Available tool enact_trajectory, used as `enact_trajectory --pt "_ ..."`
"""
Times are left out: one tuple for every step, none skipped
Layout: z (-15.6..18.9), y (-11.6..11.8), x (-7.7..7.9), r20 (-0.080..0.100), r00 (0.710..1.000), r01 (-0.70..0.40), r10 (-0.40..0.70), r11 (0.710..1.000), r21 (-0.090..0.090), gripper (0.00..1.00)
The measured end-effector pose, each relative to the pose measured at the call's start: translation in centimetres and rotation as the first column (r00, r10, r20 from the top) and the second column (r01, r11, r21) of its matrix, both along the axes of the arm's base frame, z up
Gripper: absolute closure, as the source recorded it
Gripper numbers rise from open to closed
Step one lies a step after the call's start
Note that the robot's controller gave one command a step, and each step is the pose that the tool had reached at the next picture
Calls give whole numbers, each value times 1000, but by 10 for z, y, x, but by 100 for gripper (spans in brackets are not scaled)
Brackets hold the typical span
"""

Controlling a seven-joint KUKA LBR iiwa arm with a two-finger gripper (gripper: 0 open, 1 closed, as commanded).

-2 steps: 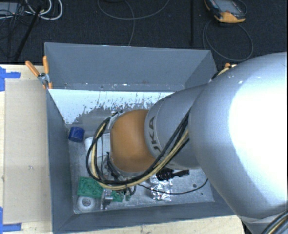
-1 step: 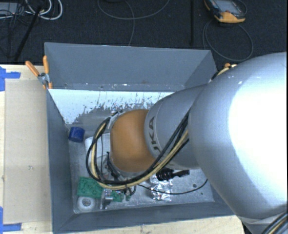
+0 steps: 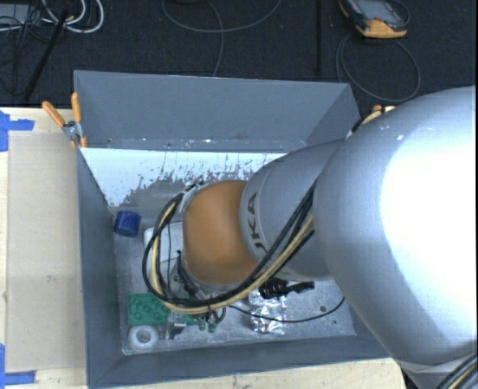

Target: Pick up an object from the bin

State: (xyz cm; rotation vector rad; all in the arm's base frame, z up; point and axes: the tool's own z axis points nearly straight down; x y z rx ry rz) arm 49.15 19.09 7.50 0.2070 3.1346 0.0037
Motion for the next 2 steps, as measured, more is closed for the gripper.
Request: enact_trajectory --pt "22 0 0 0 1000 2 -2 1000 -1 100" --pt "72 0 1 3 1000 1 -1 1000 0 100"
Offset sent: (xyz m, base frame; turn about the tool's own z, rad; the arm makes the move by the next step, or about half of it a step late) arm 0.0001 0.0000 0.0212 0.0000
